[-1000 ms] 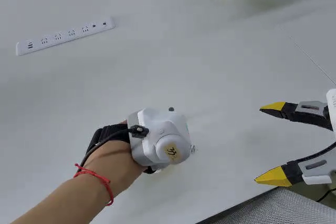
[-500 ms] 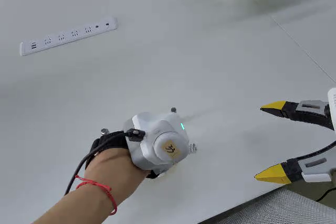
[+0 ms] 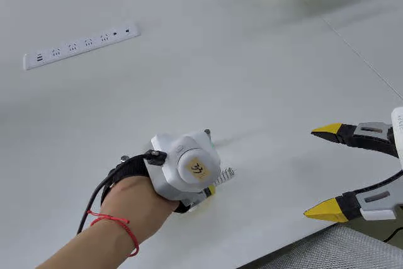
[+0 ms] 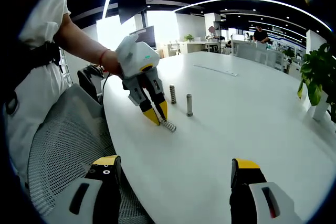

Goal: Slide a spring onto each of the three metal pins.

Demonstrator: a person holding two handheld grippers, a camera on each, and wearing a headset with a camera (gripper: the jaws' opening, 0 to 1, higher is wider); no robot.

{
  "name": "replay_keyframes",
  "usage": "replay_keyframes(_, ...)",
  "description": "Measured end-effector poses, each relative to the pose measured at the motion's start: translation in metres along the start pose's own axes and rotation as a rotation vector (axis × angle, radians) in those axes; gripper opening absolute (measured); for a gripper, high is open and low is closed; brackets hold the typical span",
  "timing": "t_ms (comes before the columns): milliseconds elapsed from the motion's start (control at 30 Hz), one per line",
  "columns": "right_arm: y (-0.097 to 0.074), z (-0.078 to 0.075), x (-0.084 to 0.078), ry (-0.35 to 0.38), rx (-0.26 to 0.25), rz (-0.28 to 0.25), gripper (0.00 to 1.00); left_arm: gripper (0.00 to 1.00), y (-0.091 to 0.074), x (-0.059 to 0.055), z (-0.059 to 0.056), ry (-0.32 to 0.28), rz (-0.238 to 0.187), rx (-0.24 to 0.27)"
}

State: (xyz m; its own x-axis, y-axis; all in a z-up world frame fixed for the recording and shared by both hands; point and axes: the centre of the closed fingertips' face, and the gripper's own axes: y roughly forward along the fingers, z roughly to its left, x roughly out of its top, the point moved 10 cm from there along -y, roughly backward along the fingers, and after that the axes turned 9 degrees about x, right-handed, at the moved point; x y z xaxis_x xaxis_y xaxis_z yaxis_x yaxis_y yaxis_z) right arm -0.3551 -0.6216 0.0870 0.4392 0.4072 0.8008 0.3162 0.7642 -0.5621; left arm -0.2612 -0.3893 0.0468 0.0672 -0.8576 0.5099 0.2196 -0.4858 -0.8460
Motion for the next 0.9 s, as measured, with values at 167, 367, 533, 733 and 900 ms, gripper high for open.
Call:
replay_keyframes(167,0.001,0.001,0.0,0.004,0.0,-0.002,0.85,0.06,-0.001,0.001,-0.006,-0.002,-0.009,-0.011)
replay_keyframes(367,0.006,0.003,0.003,0.0,0.011,0.003,0.85,0.06,-0.003,0.0,-0.009,-0.008,-0.026,-0.019)
replay_keyframes(533,0.012,0.005,0.009,-0.005,0.024,0.005,0.83,0.06,-0.011,0.0,-0.01,-0.016,-0.055,-0.021)
replay_keyframes(733,0.019,0.007,0.023,-0.006,0.05,-0.013,0.79,0.06,-0.024,-0.002,-0.012,-0.056,-0.124,-0.035)
replay_keyframes(900,0.025,0.009,0.04,0.002,0.078,-0.051,0.73,0.06,-0.041,-0.004,-0.012,-0.096,-0.19,-0.026)
